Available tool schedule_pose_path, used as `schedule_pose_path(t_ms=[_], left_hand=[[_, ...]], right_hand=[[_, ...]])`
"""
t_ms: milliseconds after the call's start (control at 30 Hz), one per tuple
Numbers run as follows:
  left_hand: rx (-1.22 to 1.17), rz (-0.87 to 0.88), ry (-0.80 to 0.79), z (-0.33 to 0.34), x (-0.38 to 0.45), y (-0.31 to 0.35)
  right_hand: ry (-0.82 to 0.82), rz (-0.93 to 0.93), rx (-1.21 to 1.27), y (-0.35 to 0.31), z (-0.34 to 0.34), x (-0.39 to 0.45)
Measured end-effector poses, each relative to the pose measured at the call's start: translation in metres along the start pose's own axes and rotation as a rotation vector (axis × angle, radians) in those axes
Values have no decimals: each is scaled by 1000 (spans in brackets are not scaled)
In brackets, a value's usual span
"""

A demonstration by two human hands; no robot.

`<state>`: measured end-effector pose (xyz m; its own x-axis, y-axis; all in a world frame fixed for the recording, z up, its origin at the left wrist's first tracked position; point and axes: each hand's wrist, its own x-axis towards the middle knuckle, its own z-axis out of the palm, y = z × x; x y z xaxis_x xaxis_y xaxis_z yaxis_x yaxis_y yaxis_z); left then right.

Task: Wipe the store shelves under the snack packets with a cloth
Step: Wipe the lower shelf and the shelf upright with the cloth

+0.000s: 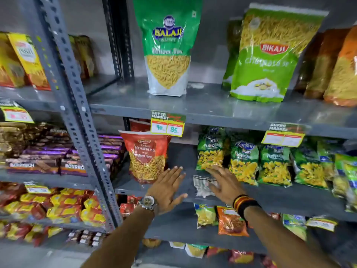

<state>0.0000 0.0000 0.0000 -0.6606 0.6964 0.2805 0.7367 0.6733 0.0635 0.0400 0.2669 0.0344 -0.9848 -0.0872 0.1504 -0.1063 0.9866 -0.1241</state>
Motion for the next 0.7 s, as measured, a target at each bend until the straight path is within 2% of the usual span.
schedule_pose_path(t_ms=[133, 200, 333, 433, 500, 567, 700], left_hand=[[12, -65, -95, 58, 4, -21], [29, -55, -142, 77, 9, -28], [-18, -43, -222, 102, 19, -35], [-22, -49, -224, 121, 21, -39], [-1, -61, -180, 130, 21, -41], [-3, -55, -154, 134, 21, -42], [35, -37, -161, 134, 22, -43]], right_hand=[[-274, 133, -26, 9, 55, 16], [-242, 202, -85, 6, 74, 19], [-86, 392, 47, -10, 78, 34], [-23, 187, -39, 0, 84, 40], [-125, 59, -2, 10, 96, 40], [-162, 41, 49, 14, 110, 38], [-46, 72, 52, 9, 120, 40]])
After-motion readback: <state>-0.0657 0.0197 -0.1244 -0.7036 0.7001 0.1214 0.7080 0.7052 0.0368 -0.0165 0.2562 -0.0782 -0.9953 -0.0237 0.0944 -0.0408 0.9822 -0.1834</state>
